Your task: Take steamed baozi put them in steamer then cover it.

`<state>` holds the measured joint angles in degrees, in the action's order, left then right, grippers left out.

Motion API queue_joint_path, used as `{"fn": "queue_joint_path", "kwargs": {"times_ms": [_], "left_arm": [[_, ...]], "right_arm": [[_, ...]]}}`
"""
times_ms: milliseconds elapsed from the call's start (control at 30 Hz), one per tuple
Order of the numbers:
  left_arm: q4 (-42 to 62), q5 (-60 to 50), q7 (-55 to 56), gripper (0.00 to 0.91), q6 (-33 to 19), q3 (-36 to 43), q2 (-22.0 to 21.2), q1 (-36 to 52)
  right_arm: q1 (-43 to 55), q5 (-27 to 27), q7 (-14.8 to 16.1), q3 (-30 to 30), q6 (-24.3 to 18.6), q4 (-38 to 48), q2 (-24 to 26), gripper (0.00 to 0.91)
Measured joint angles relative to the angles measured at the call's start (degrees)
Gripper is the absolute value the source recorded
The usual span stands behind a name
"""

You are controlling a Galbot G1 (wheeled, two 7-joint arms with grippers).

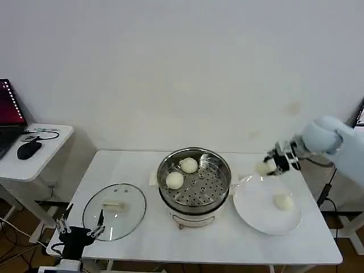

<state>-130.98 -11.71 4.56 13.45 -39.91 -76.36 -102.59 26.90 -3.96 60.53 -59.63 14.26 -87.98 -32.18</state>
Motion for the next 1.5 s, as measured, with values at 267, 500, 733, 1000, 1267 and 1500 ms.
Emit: {"fn": "queue_joint_path", "kwargs": {"times_ms": [267, 500, 733, 1000, 1267, 1500], "left_arm": [[-0.6, -0.2, 0.1, 0.907, 0.0, -0.8, -0.9, -0.6], [-1.1, -0.6, 0.2, 0.907, 0.1, -1.7, -1.5, -1.3], [-1.2, -0.8, 0.3, 0.907, 0.1, -2.7, -2.1, -1.5], [-1.0, -0.7, 0.3, 0.907, 0.0, -3.3, -2.4, -1.5], [-0.7, -0.6, 0.3, 0.907, -0.1, -3.4, -2.6, -1.4], [-0.7, -0.6, 0.3, 0.907, -0.1, -3.3, -2.6, -1.4]], "right_arm": [[6.3, -2.1, -0.9, -3.2, 0.8, -0.5, -8.7, 0.534], [5.7, -1.8, -0.5, -4.1, -0.6, -0.4, -16.5, 0.534], [3.0, 0.0, 0.6, -6.1, -3.9, -1.5, -21.4, 0.534], [0.3, 2.1, 1.2, -8.8, -8.0, -2.4, -23.9, 0.534], [-1.4, 3.3, 1.6, -9.8, -10.8, -2.7, -25.8, 0.534], [-1.8, 4.5, 2.4, -10.9, -12.4, -2.4, -26.1, 0.856]]}}
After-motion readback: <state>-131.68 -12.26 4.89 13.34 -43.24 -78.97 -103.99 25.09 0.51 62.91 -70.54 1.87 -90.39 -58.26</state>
